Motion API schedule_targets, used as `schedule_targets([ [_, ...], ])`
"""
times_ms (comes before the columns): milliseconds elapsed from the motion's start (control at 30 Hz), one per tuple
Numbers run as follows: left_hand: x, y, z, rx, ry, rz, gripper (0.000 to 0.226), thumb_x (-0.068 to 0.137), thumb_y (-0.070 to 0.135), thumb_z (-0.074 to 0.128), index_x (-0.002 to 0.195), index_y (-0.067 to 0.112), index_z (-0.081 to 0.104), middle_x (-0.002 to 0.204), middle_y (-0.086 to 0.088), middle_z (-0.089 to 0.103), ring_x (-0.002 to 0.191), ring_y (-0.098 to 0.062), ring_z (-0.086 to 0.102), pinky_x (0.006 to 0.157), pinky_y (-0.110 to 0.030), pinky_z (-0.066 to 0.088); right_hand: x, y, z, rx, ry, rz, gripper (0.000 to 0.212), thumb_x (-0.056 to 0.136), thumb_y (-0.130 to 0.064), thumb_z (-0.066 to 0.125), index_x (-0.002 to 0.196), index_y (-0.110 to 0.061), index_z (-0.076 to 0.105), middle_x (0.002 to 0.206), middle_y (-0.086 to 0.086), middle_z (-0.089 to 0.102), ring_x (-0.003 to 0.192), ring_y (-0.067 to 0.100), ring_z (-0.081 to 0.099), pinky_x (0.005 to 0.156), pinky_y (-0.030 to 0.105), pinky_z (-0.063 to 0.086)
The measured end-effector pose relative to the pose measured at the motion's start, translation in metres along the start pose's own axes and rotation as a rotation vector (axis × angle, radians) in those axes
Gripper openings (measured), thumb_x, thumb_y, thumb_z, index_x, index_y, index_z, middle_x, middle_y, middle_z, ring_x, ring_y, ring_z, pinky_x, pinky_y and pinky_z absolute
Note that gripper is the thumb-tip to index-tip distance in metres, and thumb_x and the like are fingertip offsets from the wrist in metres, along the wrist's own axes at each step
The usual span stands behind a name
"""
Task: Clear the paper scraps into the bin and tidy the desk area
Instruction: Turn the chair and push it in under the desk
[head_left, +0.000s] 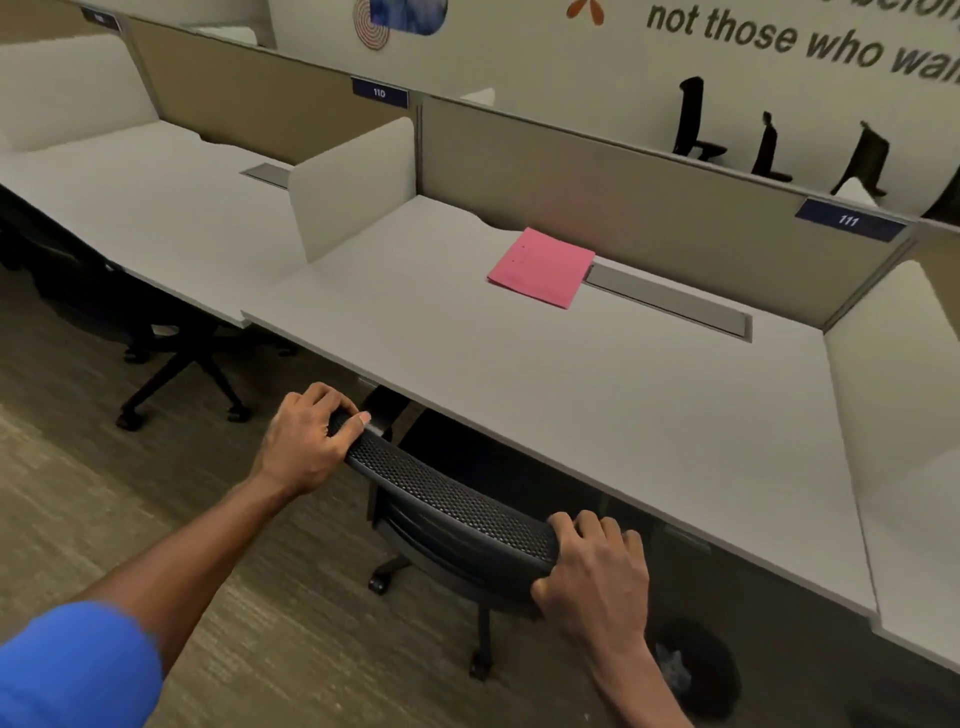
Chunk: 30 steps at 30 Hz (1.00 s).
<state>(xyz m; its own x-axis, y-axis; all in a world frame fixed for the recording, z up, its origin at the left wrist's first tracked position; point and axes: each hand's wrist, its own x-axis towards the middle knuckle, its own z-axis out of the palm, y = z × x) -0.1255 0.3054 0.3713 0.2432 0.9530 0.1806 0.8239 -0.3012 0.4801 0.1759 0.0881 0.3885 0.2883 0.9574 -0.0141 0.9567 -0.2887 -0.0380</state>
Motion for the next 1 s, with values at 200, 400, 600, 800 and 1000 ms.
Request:
schedule_targets([
  [200, 0.026, 0.006, 0.01, 0.109, -0.002, 0.052, 0.047, 0.097, 0.064, 0.036, 0.109, 0.03, 0.066, 0.115, 0.005, 0.064, 0.114, -0.026, 0.052, 0.09, -0.047, 0.051, 0.023, 0.009, 0.01, 0.069, 0.111, 0.08, 0.048, 0.067, -0.027, 0.075, 0.114, -0.021, 0.073, 0.098, 0.003, 0.073, 0.09, 0.025, 0.066, 0.081, 0.044, 0.054],
  [400, 0.046, 0.021, 0.021, 0.113, -0.018, 0.054, 0.052, 0.097, 0.064, 0.034, 0.107, 0.025, 0.067, 0.116, -0.001, 0.066, 0.113, -0.029, 0.054, 0.091, -0.047, 0.049, 0.049, 0.029, 0.014, 0.073, 0.189, 0.104, 0.046, 0.067, -0.025, 0.075, 0.113, -0.022, 0.075, 0.095, 0.001, 0.074, 0.087, 0.026, 0.067, 0.079, 0.041, 0.052],
  [600, 0.063, 0.028, 0.032, 0.097, -0.031, 0.084, 0.055, 0.099, 0.066, 0.031, 0.11, 0.025, 0.066, 0.118, -0.003, 0.065, 0.108, -0.029, 0.057, 0.088, -0.047, 0.05, 0.069, 0.045, 0.012, 0.039, 0.238, 0.077, 0.048, 0.068, -0.026, 0.052, 0.11, -0.022, 0.076, 0.092, -0.002, 0.073, 0.082, 0.025, 0.065, 0.074, 0.037, 0.045],
  [800, 0.08, 0.041, 0.042, 0.104, -0.053, 0.073, 0.06, 0.099, 0.068, 0.03, 0.115, 0.023, 0.066, 0.123, -0.005, 0.065, 0.111, -0.032, 0.059, 0.093, -0.052, 0.053, 0.088, 0.059, 0.011, 0.054, 0.212, 0.082, 0.048, 0.063, -0.025, 0.06, 0.109, -0.024, 0.075, 0.092, -0.003, 0.073, 0.083, 0.026, 0.064, 0.076, 0.037, 0.044],
  [1000, 0.094, 0.051, 0.05, 0.089, -0.058, 0.066, 0.058, 0.099, 0.065, 0.033, 0.117, 0.021, 0.067, 0.126, -0.007, 0.064, 0.112, -0.034, 0.059, 0.092, -0.049, 0.052, 0.103, 0.072, 0.013, 0.054, 0.198, 0.081, 0.048, 0.065, -0.022, 0.063, 0.112, -0.026, 0.074, 0.094, -0.004, 0.073, 0.086, 0.025, 0.063, 0.077, 0.038, 0.044],
])
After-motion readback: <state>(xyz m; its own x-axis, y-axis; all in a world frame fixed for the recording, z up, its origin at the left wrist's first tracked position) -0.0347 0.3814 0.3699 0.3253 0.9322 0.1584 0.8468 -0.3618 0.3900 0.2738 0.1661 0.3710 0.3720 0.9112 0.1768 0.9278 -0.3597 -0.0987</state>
